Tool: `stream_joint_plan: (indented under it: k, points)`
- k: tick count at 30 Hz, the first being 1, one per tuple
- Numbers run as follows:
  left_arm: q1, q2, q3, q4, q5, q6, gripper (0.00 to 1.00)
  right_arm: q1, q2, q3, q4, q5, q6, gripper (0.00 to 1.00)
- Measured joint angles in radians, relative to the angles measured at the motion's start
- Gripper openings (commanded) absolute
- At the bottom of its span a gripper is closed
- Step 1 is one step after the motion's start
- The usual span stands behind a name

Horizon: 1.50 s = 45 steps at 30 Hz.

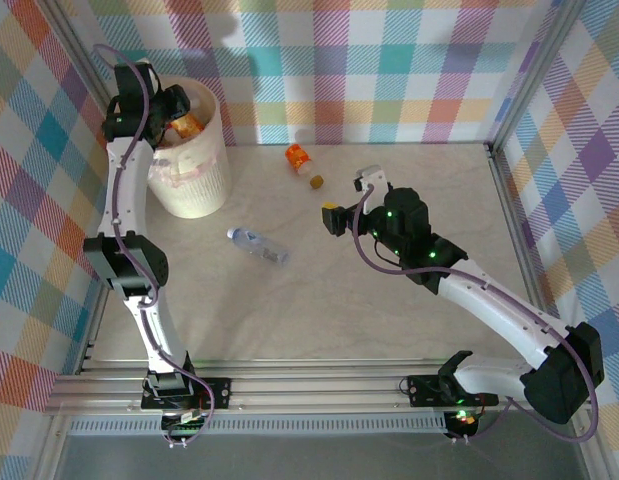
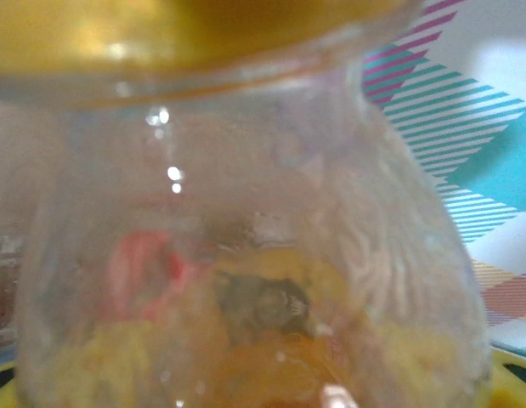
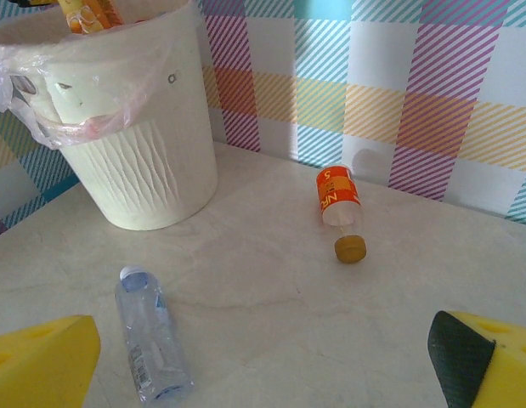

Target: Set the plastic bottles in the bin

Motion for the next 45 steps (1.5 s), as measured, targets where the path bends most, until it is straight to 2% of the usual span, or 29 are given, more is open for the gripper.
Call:
stream_joint_plan:
  k: [3,6,9,25,34,45]
  points:
    - [0.0,0.036,0.043,-0.018,0.021,0.005,0.6,0.0,0.004,0.002,-0.001,0.0,0.0,1.0]
    - [0.0,0.105,0.14,-0.061,0.036,0.01,0.74,0.0,0.014,0.008,-0.006,0.0,0.0,1.0]
    - [0.0,0.171,0.241,-0.103,0.041,0.011,0.82,0.0,0.015,0.008,-0.015,0.0,0.0,1.0]
    - [0.0,0.187,0.293,-0.165,0.058,-0.029,0.99,0.0,0.048,0.019,-0.04,0.004,-0.001,1.0]
    - [0.0,0.188,0.293,-0.103,0.254,-0.097,1.0,0.0,0.079,0.032,-0.055,0.004,0.0,1.0]
    - [0.008,0.272,0.3,0.043,0.291,-0.18,1.0,0.0,0.082,0.032,-0.071,0.016,0.0,1.0]
